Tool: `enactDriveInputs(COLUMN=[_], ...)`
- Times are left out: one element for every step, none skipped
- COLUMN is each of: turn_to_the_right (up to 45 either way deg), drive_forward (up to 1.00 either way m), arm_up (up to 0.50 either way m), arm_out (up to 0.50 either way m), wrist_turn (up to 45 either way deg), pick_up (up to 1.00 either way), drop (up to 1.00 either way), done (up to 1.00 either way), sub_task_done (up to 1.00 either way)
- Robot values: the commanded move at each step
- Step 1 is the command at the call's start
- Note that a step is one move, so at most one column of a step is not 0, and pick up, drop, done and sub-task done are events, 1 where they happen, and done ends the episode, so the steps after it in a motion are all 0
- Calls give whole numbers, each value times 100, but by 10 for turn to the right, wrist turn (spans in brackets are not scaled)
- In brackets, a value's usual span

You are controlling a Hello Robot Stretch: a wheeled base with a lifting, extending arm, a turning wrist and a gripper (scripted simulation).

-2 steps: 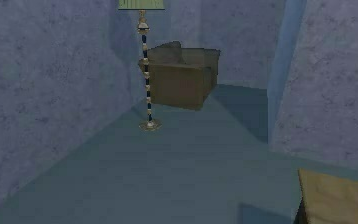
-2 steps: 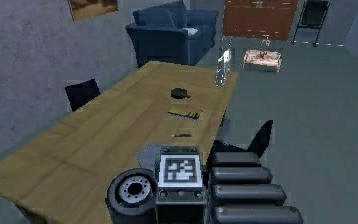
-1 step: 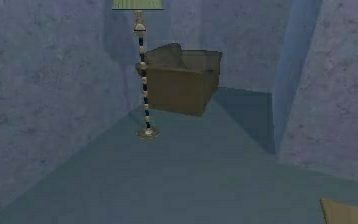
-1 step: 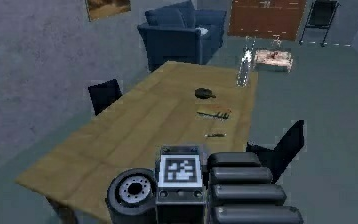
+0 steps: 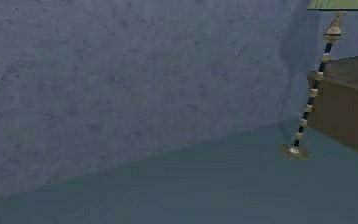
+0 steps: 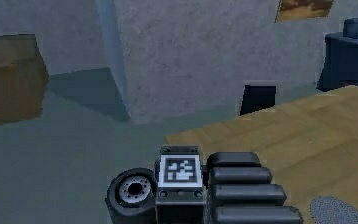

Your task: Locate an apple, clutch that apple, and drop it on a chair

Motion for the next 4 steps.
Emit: enactDriveInputs(turn_to_the_right=[-210,-30,0,-450], drive_forward=[0,0,15,0], arm_up=[0,0,0,0], arm_out=[0,0,0,0], wrist_turn=[0,0,0,0], pick_up=[0,0,0,0], drop=[0,0,0,0], done=[0,0,0,0], sub_task_done=[0,0,0,0])
